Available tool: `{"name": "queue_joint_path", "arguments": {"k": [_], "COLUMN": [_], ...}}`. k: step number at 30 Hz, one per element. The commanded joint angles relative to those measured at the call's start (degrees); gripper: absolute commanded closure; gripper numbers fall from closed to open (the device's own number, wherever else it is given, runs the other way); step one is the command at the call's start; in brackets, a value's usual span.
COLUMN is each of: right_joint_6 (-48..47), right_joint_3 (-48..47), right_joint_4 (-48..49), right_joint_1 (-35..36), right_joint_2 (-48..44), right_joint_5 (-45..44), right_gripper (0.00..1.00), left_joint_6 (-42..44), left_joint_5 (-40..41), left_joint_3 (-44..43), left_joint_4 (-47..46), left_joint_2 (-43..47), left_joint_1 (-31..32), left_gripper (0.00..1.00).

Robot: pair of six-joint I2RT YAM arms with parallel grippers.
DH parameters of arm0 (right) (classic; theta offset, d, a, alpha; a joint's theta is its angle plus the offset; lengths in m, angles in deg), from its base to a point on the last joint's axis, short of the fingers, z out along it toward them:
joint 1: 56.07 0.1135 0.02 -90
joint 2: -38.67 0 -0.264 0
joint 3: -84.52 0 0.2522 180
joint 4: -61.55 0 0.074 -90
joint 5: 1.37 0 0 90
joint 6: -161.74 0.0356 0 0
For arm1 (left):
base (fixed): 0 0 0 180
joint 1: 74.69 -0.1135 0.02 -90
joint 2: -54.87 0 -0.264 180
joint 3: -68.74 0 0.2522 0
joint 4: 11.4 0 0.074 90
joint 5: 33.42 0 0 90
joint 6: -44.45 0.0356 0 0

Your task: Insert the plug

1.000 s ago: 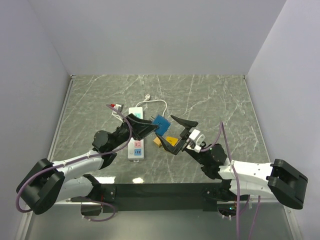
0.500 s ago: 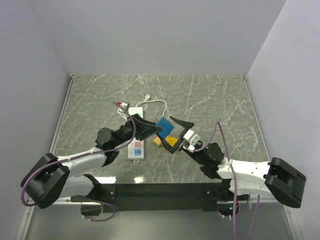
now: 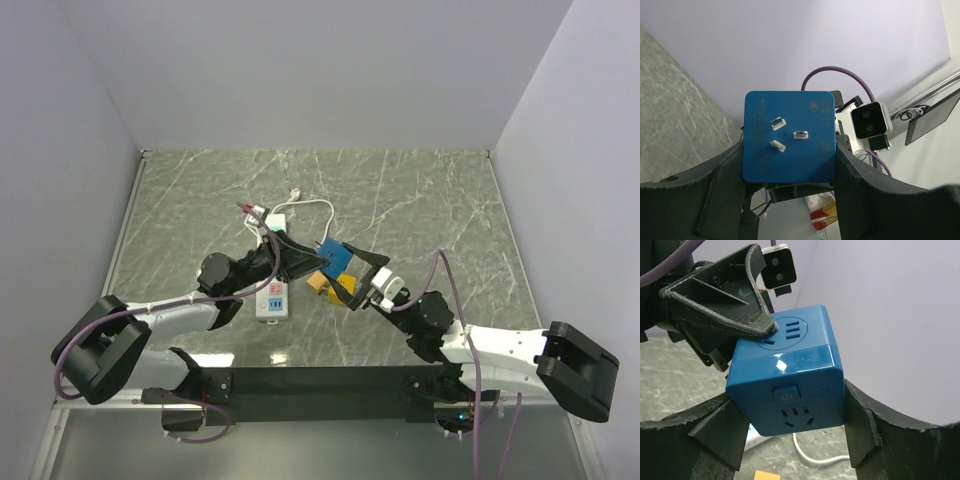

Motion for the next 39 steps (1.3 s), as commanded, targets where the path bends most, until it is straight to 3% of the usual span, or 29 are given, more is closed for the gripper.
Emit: {"name": "queue_joint_path", "arguments": {"k": [1,2,3,5,6,7,8,15,22,31,39], "right_joint_6": [-0.1,0.4,0.6,1.6,1.9,2.5,2.7,3.4,4.0,7.2,8.6], "right_joint_3": [-0.8,-0.8,-1.0,-2.2,-2.6,-2.8,-2.8,-4.9,-13.7,-33.9,-46.2], "right_joint_4": [2.1,1.5,0.5,-5.1,-6.5,-8.4,-9.3,-16.0,-39.0,-63.0,-76.9], "right_joint_1": [-0.4,-0.4,-0.4,-0.4,-0.4,-0.4,-0.4,-0.5,-0.8,-0.7,0.4], "right_joint_2": [-3.2,-3.8,-4.0,-5.1,-5.3,-5.6,-6.0,-6.7,-5.4,11.5,24.8], "right_joint_5": [-2.1,-2.5,-3.6,-4.7,-5.7,-6.4,-7.1,-10.1,-3.0,5.5,6.1], "right_gripper": [1.0,1.0,1.0,1.0,1.0,1.0,1.0,1.0,1.0,1.0,1.0], "left_joint_6": [-0.2,0.4,1.9,4.4,7.6,9.2,10.7,23.7,29.8,35.6,35.1], "left_joint_5": [-1.3,-1.1,-0.8,0.0,0.6,2.4,3.5,9.8,15.4,19.4,21.4], "left_joint_3": [-1.0,-0.8,-0.5,-0.4,-0.3,0.1,0.4,-0.2,4.7,10.0,13.7], "left_joint_4": [-10.6,-10.3,-9.7,-4.5,-2.1,2.5,4.6,23.0,33.1,43.3,44.1], "left_joint_2": [-1.8,-1.9,-1.7,0.1,1.0,3.4,4.7,15.0,24.1,31.8,36.4], "left_joint_1": [-1.4,-2.0,-2.5,-3.6,-3.9,-4.0,-4.5,-6.2,-14.3,-21.9,-24.4], "left_gripper": [0.78,0.73,0.58,0.38,0.13,0.03,0.0,0.01,0.0,0.01,0.01]}}
